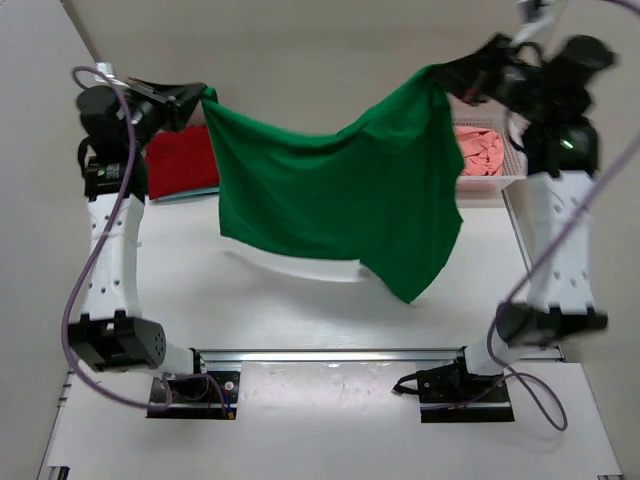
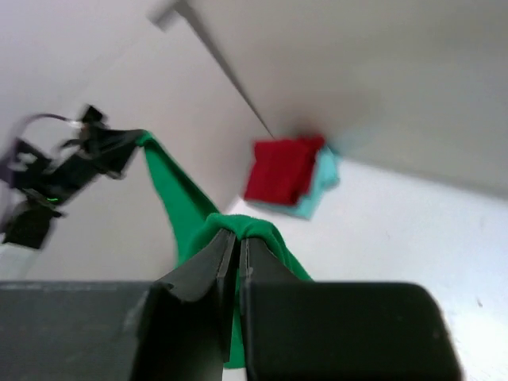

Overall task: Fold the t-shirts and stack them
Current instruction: Flatten out the tshirt

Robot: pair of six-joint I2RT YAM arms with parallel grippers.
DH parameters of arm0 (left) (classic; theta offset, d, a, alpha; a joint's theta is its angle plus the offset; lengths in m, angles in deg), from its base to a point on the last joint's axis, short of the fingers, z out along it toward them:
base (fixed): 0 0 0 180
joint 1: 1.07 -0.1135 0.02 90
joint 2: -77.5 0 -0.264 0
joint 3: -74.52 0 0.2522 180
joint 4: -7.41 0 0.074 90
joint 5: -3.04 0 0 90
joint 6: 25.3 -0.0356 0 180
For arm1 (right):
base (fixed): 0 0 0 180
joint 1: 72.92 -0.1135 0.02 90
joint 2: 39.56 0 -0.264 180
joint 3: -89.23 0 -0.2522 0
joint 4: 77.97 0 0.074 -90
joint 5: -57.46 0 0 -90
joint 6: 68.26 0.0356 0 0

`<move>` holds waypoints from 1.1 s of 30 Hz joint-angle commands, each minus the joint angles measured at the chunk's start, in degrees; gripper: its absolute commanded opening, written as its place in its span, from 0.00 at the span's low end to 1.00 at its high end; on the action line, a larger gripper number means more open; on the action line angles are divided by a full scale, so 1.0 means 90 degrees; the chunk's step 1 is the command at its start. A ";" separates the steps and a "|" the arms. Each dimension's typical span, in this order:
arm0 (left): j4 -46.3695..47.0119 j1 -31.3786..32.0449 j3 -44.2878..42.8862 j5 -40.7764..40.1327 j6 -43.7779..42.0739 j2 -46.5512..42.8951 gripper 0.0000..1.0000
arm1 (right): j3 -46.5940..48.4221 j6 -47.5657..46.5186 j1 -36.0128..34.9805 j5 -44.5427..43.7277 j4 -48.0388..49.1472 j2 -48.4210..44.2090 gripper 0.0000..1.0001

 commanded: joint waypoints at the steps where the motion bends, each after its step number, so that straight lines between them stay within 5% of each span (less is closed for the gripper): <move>1: -0.0747 0.0146 0.0233 -0.0508 -0.0852 0.0662 0.00 | 0.0767 -0.1265 -0.0782 -0.1081 -0.1712 0.1428 0.00; 6: -0.1460 0.0194 -0.1412 -0.1075 -0.2115 0.1843 0.00 | 0.2203 -0.2107 -0.1184 -0.2205 -0.2515 0.2992 0.00; 10: -0.1890 0.0097 -0.3988 -0.1475 -0.2719 0.2858 0.00 | 0.2682 -0.2576 -0.1262 -0.3013 -0.1892 0.2867 0.00; 14: -0.1804 0.0107 -0.4973 -0.2198 -0.3655 0.2950 0.00 | 0.3856 -0.3123 -0.1418 -0.3825 -0.1774 0.2935 0.00; 19: 0.0097 0.0644 -0.2370 -0.3662 -0.5190 0.1212 0.03 | 0.4159 -0.3729 -0.1448 -0.4257 -0.1295 0.3071 0.00; 23: 0.0335 0.0634 -0.1556 -0.3654 -0.5639 0.0947 0.03 | 0.4043 -0.3837 -0.1291 -0.3906 -0.1353 0.3579 0.00; 28: 0.0940 0.0537 0.0831 -0.3256 -0.5534 0.0313 0.04 | 0.3156 -0.4012 -0.1485 -0.4207 -0.1869 0.3718 0.00; 31: 0.0854 0.0565 0.2666 -0.3146 -0.5231 -0.0565 0.04 | 0.0826 -0.4041 -0.1914 -0.5462 -0.1863 0.2512 0.00; 33: 0.0533 0.0703 0.3774 -0.3195 -0.5163 -0.1597 0.03 | -0.2435 -0.4013 -0.2247 -0.5866 -0.1017 0.1124 0.00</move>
